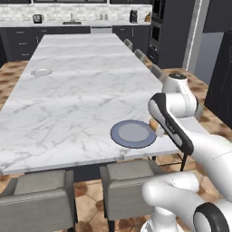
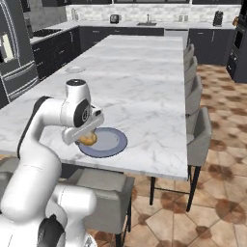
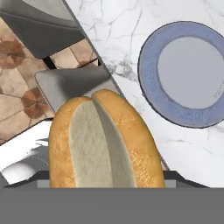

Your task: Move the hot dog bun to the plate on the dining table and place the condiment next to that plate. Then navigate to the fridge and take the sausage and place it on the plate as well.

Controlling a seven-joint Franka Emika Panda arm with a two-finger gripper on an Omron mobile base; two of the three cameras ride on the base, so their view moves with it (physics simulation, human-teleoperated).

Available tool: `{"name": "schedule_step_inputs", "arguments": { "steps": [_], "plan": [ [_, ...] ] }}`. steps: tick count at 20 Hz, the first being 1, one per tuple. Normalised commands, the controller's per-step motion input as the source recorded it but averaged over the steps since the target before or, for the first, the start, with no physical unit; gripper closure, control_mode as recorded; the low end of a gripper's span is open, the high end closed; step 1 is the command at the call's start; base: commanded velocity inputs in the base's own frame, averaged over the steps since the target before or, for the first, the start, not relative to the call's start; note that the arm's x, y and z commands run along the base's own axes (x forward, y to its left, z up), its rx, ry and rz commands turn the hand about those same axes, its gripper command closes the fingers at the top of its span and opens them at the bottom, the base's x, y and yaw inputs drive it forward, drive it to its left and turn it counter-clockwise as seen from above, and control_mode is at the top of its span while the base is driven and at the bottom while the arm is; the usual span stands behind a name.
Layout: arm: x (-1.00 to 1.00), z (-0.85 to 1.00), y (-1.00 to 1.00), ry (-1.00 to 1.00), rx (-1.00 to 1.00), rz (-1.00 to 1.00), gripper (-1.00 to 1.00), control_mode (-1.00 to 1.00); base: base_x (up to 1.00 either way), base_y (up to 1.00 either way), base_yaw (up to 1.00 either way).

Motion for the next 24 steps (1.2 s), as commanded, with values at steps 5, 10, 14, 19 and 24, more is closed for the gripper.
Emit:
{"name": "schedule_step_inputs", "arguments": {
  "steps": [5,10,14,19,24],
  "plan": [
    [1.00,-0.47,0.00,0.14,0.00,0.02,1.00,-1.00,0.00,0.00,0.00],
    [0.91,-0.64,0.00,0.18,0.00,0.05,1.00,-1.00,0.00,0.00,0.00],
    [0.74,-0.46,0.00,0.09,0.00,0.05,1.00,-1.00,0.00,0.00,0.00],
    [0.64,-0.44,0.00,0.00,0.00,0.06,1.00,-1.00,0.00,0.00,0.00],
    [0.36,-0.46,0.03,0.00,-0.04,0.06,1.00,-1.00,0.00,0.00,0.00]
  ]
}}
